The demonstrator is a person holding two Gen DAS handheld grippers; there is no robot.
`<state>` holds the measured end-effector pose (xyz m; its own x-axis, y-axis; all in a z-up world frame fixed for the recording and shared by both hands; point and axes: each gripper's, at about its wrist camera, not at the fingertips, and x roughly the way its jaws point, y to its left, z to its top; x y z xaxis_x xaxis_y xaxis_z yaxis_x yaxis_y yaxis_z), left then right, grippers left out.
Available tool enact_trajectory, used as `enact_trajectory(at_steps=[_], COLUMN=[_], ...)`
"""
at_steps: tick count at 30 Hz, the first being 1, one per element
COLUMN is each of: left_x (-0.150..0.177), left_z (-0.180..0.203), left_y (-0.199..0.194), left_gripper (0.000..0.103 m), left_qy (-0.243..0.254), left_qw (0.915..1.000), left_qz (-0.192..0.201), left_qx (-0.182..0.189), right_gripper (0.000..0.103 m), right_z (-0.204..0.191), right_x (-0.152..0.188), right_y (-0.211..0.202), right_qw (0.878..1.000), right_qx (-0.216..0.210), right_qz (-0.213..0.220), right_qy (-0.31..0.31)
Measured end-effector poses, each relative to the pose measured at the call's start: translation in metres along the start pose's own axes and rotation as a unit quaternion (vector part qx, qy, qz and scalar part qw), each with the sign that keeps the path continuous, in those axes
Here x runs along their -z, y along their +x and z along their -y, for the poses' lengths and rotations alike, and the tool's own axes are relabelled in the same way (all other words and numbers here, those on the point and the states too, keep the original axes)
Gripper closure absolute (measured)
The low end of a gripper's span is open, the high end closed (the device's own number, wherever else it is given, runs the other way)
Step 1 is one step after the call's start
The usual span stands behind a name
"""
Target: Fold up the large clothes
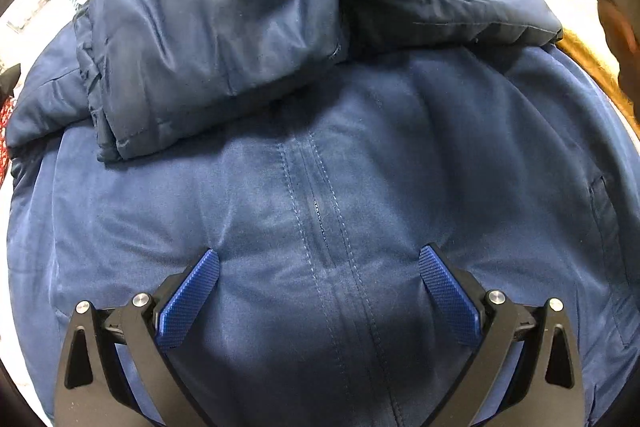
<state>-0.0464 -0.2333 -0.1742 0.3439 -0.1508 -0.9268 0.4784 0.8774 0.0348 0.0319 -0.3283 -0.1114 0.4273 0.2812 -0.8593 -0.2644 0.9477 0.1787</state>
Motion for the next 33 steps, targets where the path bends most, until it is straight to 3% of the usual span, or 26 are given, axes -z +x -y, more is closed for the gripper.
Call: enact_trajectory(at_steps=[3,5,6,9,16,19,22,28,31,33], left_x=[0.001,0.000,0.000,0.000,0.005,0.010,0.014,0.014,0.004,-0.006], left_z=[0.000,0.002,0.002,0.005,-0.004,-0.020,-0.049,-0.138,-0.167,-0.172], left_y=[-0.002,-0.003,-0.003,-0.005,-0.020,-0.041,-0.064,-0.093,-0.090,-0.087], left_gripper=[0.005,0.005,0.005,0.005,0.006,0.006,0.006,0.006,0.007,0.007], left_qy=[0.001,0.001,0.002,0.005,-0.011,-0.046,-0.091,-0.212,-0.241,-0.233], left_qw=[1.0000,1.0000,1.0000,1.0000,0.9998,0.9976,0.9919,0.9710,0.9643,0.9659], left_qz=[0.001,0.001,0.002,0.005,0.008,0.040,0.077,0.105,0.101,0.103], left_qx=[0.000,-0.001,-0.001,0.001,0.014,0.034,0.045,0.037,0.043,0.046], right_gripper=[0.038,0.016,0.015,0.015,0.015,0.011,0.011,0.011,0.011,0.011], right_z=[-0.011,-0.016,-0.019,-0.021,-0.008,0.011,0.035,0.093,0.099,0.099], right_x=[0.006,0.011,0.012,0.022,0.053,0.084,0.116,0.181,0.187,0.182], right_y=[-0.009,-0.015,-0.018,-0.039,-0.081,-0.098,-0.106,-0.102,-0.100,-0.101], right_qw=[0.999,0.995,0.993,0.990,0.993,0.992,0.985,0.953,0.950,0.951], right_qx=[0.046,0.076,0.082,0.106,0.067,0.031,0.015,-0.025,-0.012,-0.007], right_qz=[0.013,0.025,0.032,0.053,0.093,0.108,0.115,0.109,0.110,0.117], right_qy=[-0.027,-0.060,-0.073,-0.072,-0.005,0.059,0.129,0.283,0.292,0.287])
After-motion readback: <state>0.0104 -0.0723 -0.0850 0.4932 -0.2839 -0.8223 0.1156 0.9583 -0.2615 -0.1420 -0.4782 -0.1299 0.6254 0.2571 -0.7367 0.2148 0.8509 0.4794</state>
